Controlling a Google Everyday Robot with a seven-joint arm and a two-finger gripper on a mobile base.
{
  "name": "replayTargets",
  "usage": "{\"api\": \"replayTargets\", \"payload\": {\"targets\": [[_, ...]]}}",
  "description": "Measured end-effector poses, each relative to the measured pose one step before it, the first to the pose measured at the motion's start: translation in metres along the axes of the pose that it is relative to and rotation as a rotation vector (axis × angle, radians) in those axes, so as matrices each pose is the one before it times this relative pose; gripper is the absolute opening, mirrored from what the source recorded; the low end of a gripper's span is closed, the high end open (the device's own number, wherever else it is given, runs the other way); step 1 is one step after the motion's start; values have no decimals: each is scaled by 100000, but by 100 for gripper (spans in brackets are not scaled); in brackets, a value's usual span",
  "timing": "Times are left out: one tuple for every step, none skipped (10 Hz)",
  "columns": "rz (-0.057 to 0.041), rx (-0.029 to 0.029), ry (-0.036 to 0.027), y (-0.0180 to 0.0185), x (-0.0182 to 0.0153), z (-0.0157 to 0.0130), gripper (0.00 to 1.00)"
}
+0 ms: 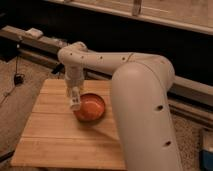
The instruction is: Place the bottle in the ceramic bowl
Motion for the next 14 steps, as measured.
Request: {"api": "replayTargets", "payload": {"targets": [[3111,1762,1104,-1413,93,815,0],[2776,1121,760,-1125,54,451,1],[1978,1009,413,-721,-17,208,5],[3235,1868,1154,-1071,105,622,17],[1862,1260,886,-727,100,507,27],[1927,1229,741,-763,89,515,37],[1043,655,728,-626,131,437,45],[1115,413,1036,-711,124,477,57],[705,386,739,-503,75,363,64],[249,8,556,-93,67,166,66],[-128,78,1100,-98,59,360,66],[-326,-2,713,2,34,222,66],[-665,-605,608,155,74,183,66],[-13,-67,-75,8,-22,-31,66]]}}
